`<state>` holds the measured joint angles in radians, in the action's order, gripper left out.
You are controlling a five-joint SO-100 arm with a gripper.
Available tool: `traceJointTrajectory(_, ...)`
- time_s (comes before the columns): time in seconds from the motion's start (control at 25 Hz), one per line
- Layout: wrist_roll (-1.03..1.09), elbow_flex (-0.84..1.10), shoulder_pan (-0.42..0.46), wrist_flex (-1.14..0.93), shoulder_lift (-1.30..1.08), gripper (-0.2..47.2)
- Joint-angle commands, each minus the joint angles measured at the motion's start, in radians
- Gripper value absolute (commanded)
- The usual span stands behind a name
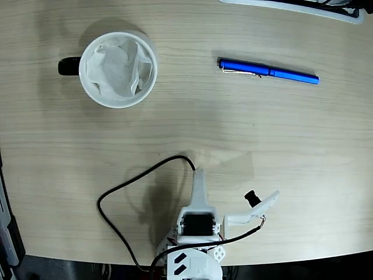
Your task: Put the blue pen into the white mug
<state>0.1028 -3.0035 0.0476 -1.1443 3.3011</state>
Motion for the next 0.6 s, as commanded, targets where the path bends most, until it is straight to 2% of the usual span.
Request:
traceJointTrajectory(0.0, 0.008, 0.006, 0.014, -0.017, 0.061, 0.0)
traceJointTrajectory(0.56, 0.009, 0.249, -0.005, 0.074, -0.219, 0.0)
